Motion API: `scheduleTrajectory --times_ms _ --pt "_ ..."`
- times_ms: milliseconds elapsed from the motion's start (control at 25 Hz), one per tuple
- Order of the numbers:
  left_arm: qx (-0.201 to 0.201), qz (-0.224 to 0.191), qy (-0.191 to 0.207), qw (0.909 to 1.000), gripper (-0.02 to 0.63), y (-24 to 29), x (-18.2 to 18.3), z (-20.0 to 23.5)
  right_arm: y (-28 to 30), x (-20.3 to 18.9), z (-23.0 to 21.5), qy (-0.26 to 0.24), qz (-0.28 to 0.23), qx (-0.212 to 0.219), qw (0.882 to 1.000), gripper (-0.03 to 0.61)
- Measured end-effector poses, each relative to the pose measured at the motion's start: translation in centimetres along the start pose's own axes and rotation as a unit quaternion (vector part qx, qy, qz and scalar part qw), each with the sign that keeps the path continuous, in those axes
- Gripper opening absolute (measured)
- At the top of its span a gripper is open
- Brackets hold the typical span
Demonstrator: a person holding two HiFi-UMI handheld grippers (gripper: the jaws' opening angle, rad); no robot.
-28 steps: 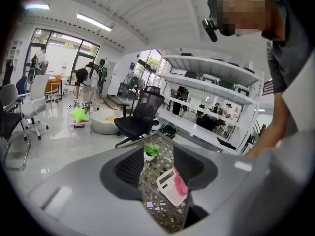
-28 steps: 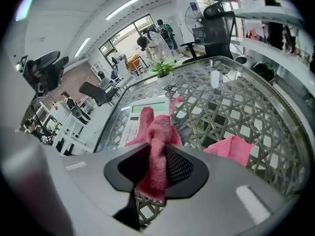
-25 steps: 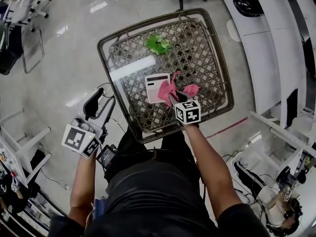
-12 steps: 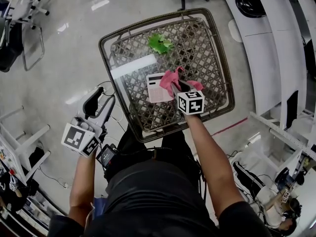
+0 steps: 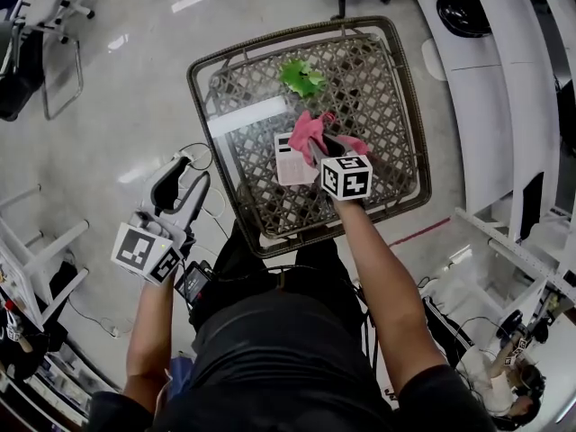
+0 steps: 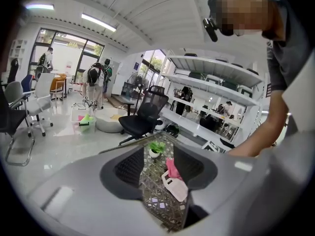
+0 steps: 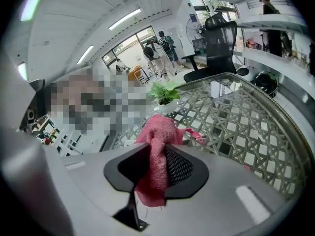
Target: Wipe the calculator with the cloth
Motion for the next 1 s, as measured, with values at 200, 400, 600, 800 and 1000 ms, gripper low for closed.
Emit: scheduleTrajectory --times_ms 200,400,600,800,1000 --pt "0.005 -0.001 -0.004 1.0000 0.212 -0.4 -0.3 0.6 1.1 0.5 1.5 -0.010 -0.003 0.020 1.000 0.095" --pt "0.008 0.000 -0.009 0.9999 0.212 -0.9 -0.8 1.2 2.2 0.5 2.9 -0.022 0.004 0.030 0.999 0.095" --pt "0.011 0.002 -0.013 0.9999 0.212 -1.1 -1.0 1.8 2.8 0.5 3.5 -0.032 0.010 0.034 0.999 0.095" --pt "0.013 0.001 -0.015 0.9998 0.212 -1.2 -1.1 2.2 2.9 0.1 4.2 -0.046 0.016 0.039 0.998 0.095" --pt "0.012 0.001 -0.016 0.9998 0.212 -1.1 -1.1 2.4 3.0 -0.3 4.9 -0.058 0.023 0.047 0.997 0.095"
Point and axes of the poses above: the fingertips, and each gripper's own axes: y forward along the fingers, z to its left, x out of its top, the point moved 2 cm from there along -y, backward along the fingers, and after that the axes turned 2 degrees about x, right-handed, at the moved point
